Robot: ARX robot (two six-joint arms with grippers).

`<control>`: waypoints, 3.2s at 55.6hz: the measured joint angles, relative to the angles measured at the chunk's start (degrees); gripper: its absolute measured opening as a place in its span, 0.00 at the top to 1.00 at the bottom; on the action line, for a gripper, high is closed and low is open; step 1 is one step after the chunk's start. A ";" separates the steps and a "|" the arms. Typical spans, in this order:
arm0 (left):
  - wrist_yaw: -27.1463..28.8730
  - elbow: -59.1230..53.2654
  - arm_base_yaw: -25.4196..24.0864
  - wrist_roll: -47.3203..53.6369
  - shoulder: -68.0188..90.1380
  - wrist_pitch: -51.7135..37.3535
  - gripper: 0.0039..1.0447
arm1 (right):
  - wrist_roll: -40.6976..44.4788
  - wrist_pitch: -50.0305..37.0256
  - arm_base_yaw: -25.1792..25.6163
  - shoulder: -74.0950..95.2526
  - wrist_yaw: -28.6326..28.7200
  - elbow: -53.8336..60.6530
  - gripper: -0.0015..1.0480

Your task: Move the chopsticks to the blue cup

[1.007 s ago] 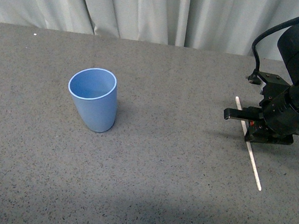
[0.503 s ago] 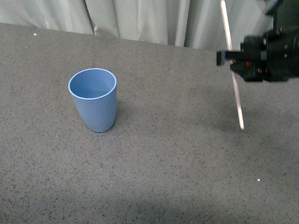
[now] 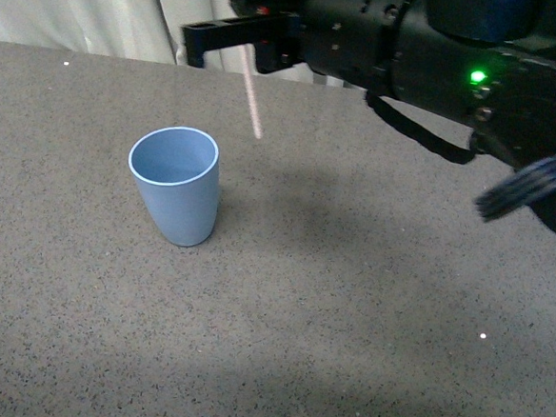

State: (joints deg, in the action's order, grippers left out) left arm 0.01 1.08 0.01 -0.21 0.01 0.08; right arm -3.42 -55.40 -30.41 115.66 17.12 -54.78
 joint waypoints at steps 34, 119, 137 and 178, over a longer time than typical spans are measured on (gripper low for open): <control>0.00 0.00 0.00 0.00 0.00 0.00 0.06 | -5.97 -2.16 -3.93 11.45 0.22 -7.50 0.99; 0.00 0.00 0.00 0.00 0.00 0.00 0.06 | -4.90 33.33 24.26 -52.48 -42.12 39.50 0.09; -0.02 0.00 0.00 0.00 0.07 0.00 0.06 | 2.64 3.28 30.14 -59.60 -17.20 51.30 0.56; 0.00 0.00 0.00 0.00 0.07 0.00 0.06 | 3.28 28.52 30.27 -88.56 -17.20 54.51 0.99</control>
State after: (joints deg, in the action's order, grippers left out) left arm 0.01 1.08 0.01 -0.21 0.08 0.08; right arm -0.14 -26.87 -0.14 27.09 -0.08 -0.27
